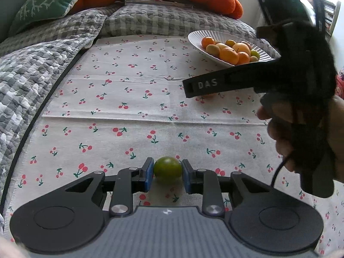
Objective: Organize fruits
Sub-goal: 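Grasp a green cherry tomato with the left tool while the right tool grasps an orange one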
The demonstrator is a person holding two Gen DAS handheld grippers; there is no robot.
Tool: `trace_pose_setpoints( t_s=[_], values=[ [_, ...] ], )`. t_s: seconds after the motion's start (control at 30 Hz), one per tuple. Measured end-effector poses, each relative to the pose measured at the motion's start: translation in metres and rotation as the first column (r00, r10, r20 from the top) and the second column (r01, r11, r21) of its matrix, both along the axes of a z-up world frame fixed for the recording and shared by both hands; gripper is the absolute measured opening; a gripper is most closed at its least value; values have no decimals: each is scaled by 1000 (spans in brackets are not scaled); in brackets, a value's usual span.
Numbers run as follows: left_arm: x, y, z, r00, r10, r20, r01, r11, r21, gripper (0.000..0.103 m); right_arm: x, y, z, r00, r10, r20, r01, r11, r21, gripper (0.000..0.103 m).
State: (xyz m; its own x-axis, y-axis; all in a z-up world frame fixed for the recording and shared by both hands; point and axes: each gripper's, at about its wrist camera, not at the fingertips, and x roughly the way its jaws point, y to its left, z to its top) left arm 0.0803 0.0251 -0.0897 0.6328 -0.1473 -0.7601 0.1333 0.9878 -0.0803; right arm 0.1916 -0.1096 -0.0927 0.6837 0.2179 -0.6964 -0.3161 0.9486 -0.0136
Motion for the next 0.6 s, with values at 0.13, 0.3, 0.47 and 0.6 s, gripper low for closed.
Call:
trace_pose_setpoints(
  t_s=[0.13, 0.3, 0.47, 0.6],
  values=[
    [1, 0, 0, 1000, -1, -1, 1, 1000, -5, 21, 3, 1, -5, 1000, 8, -12, -8, 1000, 2, 44],
    [1, 0, 0, 1000, -1, -1, 1, 1000, -7, 21, 0, 0, -2, 1000, 14, -5, -14, 1000, 8, 34],
    [1, 0, 0, 1000, -1, -1, 1, 1000, -6, 21, -3, 2, -1, 1000, 20, -9, -19, 1000, 17, 33],
    [1, 0, 0, 1000, 0, -3, 0, 1000, -11, 20, -6, 4, -1, 1000, 28, -13, -28, 999, 22, 33]
  ],
)
